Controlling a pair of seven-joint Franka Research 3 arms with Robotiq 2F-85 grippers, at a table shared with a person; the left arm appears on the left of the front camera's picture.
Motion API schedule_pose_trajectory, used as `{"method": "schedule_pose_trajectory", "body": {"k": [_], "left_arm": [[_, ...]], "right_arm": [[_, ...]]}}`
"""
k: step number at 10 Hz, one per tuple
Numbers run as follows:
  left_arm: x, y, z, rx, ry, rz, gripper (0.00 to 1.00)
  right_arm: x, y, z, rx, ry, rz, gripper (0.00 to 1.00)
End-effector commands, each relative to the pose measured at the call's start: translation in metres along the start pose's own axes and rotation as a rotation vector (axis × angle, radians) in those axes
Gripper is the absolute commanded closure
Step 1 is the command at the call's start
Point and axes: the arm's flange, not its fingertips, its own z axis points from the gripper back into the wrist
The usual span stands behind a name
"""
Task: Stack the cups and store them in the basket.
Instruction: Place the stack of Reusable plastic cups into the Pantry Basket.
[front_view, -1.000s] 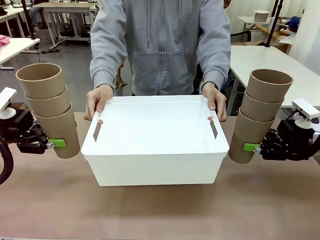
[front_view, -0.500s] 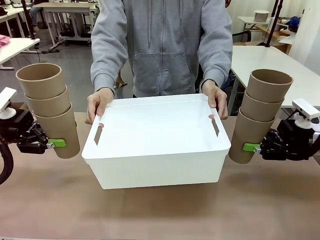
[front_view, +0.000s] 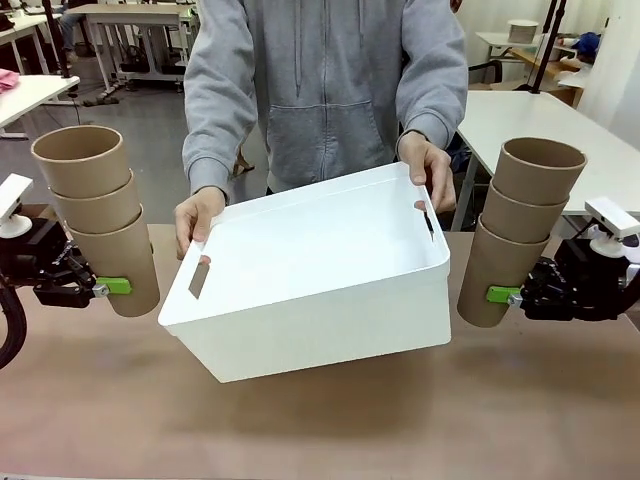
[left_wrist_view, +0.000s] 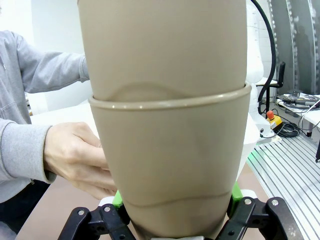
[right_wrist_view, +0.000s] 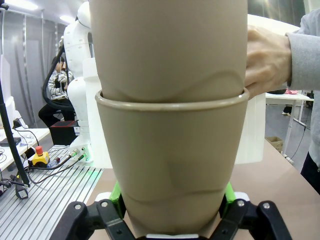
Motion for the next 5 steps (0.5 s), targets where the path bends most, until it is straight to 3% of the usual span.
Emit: {"method": "schedule_pose_trajectory", "body": {"k": [1, 5], "left_arm": [[0.0028, -0.0012, -0.0015, -0.005, -0.007, -0.009, 0.16], [0.0028, -0.0012, -0.0015, -0.005, -0.007, -0.009, 0.16]], "right_arm": [[0.0042, -0.0006, 0.0002, -0.001, -0.003, 0.011, 0.16], [0.0042, -0.0006, 0.0002, -0.001, -0.003, 0.011, 0.16]]}}
